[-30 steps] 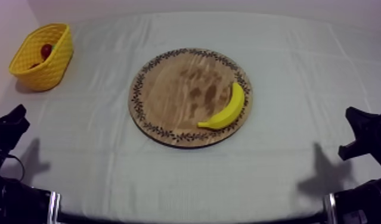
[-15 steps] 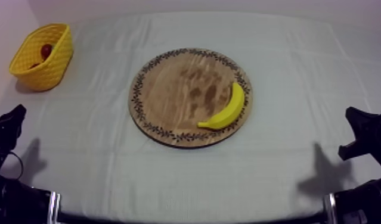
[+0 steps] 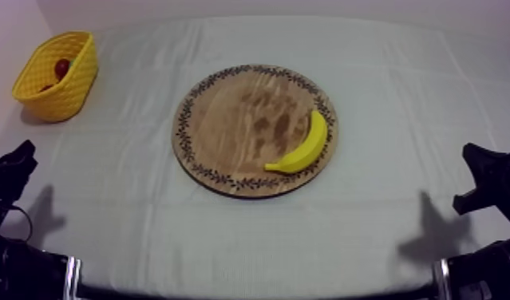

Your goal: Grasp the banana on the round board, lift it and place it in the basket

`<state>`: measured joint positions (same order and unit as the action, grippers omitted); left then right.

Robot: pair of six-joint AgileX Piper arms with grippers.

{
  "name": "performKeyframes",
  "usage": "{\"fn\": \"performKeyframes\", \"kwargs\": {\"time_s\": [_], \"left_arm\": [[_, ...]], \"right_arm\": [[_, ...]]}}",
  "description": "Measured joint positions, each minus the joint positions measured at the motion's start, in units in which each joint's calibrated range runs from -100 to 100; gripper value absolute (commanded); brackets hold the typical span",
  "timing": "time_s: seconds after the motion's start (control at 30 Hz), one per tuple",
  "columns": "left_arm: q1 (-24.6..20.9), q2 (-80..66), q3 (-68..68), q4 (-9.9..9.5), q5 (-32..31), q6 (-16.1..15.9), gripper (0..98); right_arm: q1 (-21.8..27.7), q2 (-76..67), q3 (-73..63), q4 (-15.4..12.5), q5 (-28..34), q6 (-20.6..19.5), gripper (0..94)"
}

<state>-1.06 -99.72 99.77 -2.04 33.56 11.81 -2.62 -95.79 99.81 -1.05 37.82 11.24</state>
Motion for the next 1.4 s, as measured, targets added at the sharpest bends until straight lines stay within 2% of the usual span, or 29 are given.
{"fn": "performKeyframes", "kwargs": {"time_s": [0.17,0.33,0.5,0.7,0.8,1.07,1.23,1.4], "left_arm": [[0.00,0.00,0.06,0.00,-0.32,0.65,0.3],[0.19,0.23,0.06,0.70,-1.92,-0.77,0.1],[0.40,1.79,0.00,4.10,-2.71,-3.27,0.1],[0.56,4.83,-2.32,9.12,-2.64,-7.91,0.1],[0.99,8.15,-5.87,10.23,-0.75,-10.10,0.1],[2.57,21.20,-21.02,9.29,8.26,-13.66,0.0],[3.67,30.95,-33.42,7.99,16.29,-14.43,0.0],[4.31,40.74,-46.97,7.67,25.21,-15.29,0.0]], "right_arm": [[0.00,0.00,0.00,0.00,0.00,0.00,0.2],[0.00,0.00,0.00,0.00,0.00,0.00,0.2],[0.00,0.00,0.00,0.00,0.00,0.00,0.2],[0.00,0.00,0.00,0.00,0.00,0.00,0.2],[0.00,0.00,0.00,0.00,0.00,0.00,0.2],[0.00,0.00,0.00,0.00,0.00,0.00,0.2],[0.00,0.00,0.00,0.00,0.00,0.00,0.2],[0.00,0.00,0.00,0.00,-0.02,0.00,0.2]]}}
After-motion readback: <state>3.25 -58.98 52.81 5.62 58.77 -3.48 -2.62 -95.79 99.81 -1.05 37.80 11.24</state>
